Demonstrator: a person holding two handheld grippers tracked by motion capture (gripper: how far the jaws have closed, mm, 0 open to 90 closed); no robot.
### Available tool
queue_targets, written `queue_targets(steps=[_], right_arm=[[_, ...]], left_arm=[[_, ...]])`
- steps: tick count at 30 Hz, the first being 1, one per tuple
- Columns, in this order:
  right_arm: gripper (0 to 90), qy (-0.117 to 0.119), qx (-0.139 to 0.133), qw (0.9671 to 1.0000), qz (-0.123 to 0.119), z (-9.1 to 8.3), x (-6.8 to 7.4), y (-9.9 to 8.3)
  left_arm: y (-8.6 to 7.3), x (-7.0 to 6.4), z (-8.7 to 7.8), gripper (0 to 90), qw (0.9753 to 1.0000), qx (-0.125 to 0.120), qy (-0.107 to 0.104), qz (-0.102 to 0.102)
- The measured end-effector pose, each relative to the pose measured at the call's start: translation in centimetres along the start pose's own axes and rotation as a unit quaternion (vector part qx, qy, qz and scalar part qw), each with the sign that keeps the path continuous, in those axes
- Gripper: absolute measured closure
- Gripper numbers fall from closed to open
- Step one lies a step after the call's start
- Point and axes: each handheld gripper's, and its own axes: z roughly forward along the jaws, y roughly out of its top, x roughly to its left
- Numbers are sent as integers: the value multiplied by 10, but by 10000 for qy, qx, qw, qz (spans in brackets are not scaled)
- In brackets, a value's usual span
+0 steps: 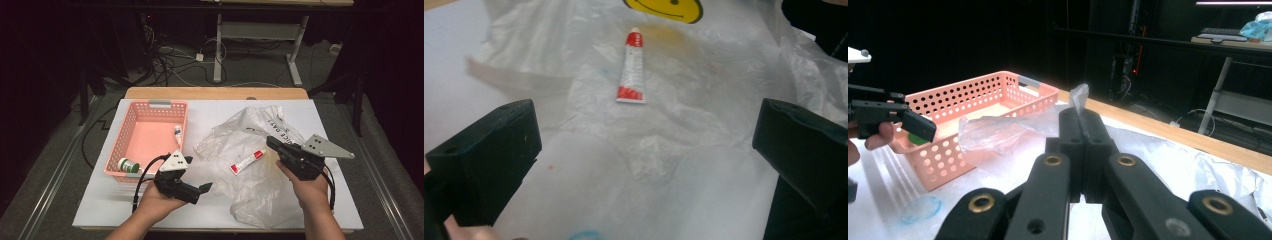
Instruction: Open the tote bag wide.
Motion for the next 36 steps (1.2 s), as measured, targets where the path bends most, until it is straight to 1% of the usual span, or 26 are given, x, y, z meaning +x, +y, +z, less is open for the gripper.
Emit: queue_targets(steps=[5, 11, 14, 19, 22, 24, 29, 32, 34, 36], right_arm=[[900, 8, 22, 10000, 8, 0, 1, 0], [900, 5, 29, 10000, 11, 0, 1, 0], [900, 5, 32, 10000, 15, 0, 1, 0], [900, 12, 27, 10000, 27, 1, 1, -1], [900, 18, 28, 10000, 13, 2, 1, -1], [900, 22, 62, 10000, 22, 2, 1, -1], [900, 29, 69, 10000, 41, 3, 1, -2], [900, 15, 66, 10000, 11, 3, 1, -2], [900, 17, 63, 10000, 23, 3, 1, -2], [900, 20, 66, 10000, 14, 3, 1, -2]], left_arm=[[-6, 13, -15, 8, 9997, -96, 196, -106], [-12, 30, -30, 29, 9986, -94, 496, -184], [-17, 38, -37, 52, 9980, -84, 583, -230], [-25, 53, -50, 93, 9963, -119, 757, -383], [-31, 62, -58, 141, 9951, -144, 856, -464], [-34, 67, -63, 152, 9944, -163, 905, -525], [-44, 80, -75, 200, 9919, -203, 1062, -667], [-51, 86, -81, 222, 9893, -264, 1200, -783], [-56, 91, -85, 251, 9876, -306, 1249, -899], [-60, 93, -88, 285, 9855, -268, 1383, -948]])
